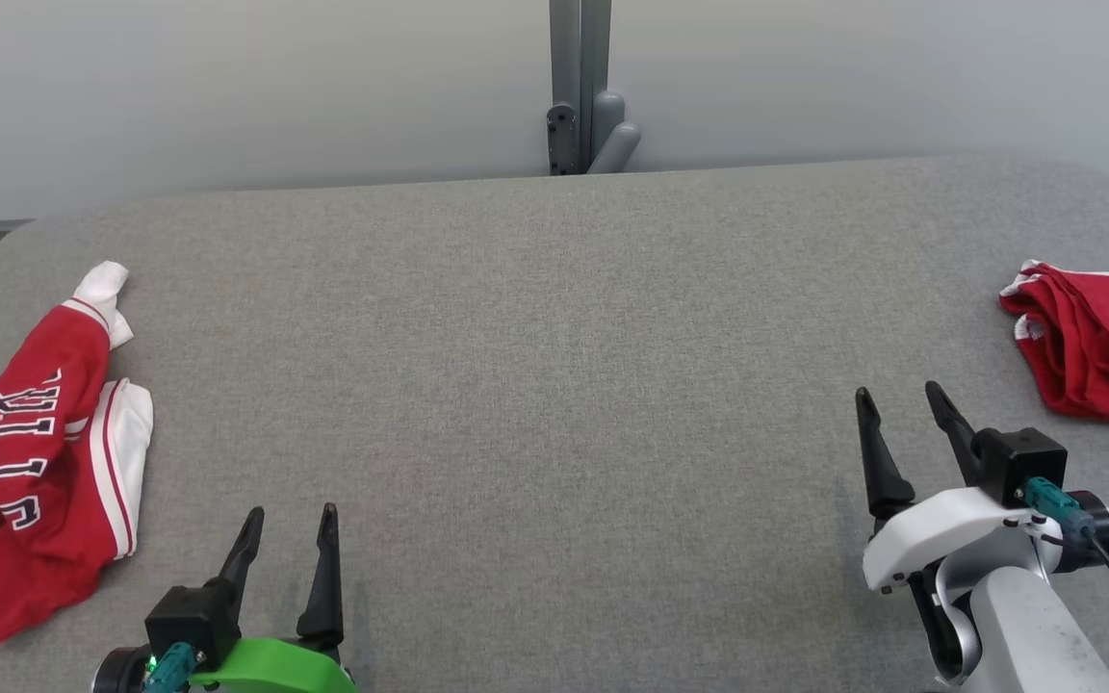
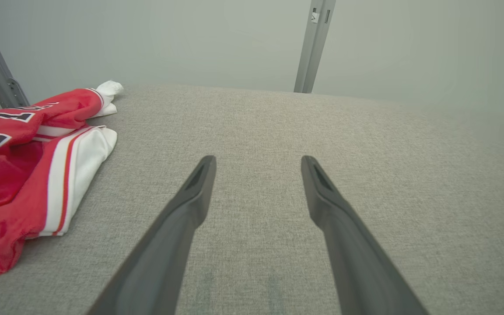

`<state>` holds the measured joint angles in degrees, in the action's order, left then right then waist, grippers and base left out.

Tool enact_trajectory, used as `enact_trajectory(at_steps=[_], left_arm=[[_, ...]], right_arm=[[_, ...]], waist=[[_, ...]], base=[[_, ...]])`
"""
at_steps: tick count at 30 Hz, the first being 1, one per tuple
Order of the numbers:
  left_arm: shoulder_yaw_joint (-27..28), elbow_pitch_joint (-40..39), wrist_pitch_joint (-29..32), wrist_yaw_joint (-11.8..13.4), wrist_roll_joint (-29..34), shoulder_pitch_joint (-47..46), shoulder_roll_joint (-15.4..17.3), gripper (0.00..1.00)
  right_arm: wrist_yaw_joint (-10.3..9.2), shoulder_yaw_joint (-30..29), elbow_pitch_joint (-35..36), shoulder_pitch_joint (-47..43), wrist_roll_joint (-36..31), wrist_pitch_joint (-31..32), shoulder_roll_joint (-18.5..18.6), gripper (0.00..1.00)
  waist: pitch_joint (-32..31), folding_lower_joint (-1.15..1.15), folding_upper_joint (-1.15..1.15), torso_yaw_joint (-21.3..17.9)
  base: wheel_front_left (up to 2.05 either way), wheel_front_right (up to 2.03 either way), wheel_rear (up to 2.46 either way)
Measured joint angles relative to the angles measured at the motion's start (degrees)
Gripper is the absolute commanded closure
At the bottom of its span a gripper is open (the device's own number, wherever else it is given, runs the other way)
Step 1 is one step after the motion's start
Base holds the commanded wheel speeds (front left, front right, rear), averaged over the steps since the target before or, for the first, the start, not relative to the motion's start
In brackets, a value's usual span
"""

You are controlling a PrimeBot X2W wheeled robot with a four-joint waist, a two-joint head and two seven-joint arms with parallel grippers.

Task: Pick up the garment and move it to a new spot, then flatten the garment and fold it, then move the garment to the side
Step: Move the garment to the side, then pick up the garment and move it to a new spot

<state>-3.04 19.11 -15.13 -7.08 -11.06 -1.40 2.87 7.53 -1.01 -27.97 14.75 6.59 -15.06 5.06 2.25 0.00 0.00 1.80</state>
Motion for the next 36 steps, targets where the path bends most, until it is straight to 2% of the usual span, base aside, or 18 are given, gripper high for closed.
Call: enact_trajectory(at_steps=[8, 14, 27, 36], left_arm=[[0.4, 0.0, 0.0, 1.2, -1.4, 1.4, 0.0, 0.00], [0.9, 0.1, 0.0, 2.0, -1.5, 2.3, 0.0, 0.00], [1.4, 0.8, 0.0, 2.0, -1.4, 3.5, 0.0, 0.00], [1.3, 0.8, 0.0, 2.6, -0.9, 3.4, -0.1, 0.00]], right_arm=[[0.00, 0.1, 1.9, -4.2, 1.0, 0.0, -2.0, 0.00], [0.00, 0.6, 2.1, -5.7, 1.0, 0.0, -2.1, 0.00], [0.00, 2.3, 2.7, -10.0, 3.8, 0.0, -2.2, 0.00], [0.00, 3.3, 4.1, -10.2, 2.2, 0.0, -2.2, 0.00]], waist=[[-3.6, 0.00, 0.00, -0.1], [-5.1, 0.00, 0.00, 0.1], [-6.6, 0.00, 0.00, 0.6], [-5.9, 0.00, 0.00, 4.0]], base=[[0.00, 0.00, 0.00], [0.00, 0.00, 0.00], [0.00, 0.00, 0.00], [0.00, 0.00, 0.00]])
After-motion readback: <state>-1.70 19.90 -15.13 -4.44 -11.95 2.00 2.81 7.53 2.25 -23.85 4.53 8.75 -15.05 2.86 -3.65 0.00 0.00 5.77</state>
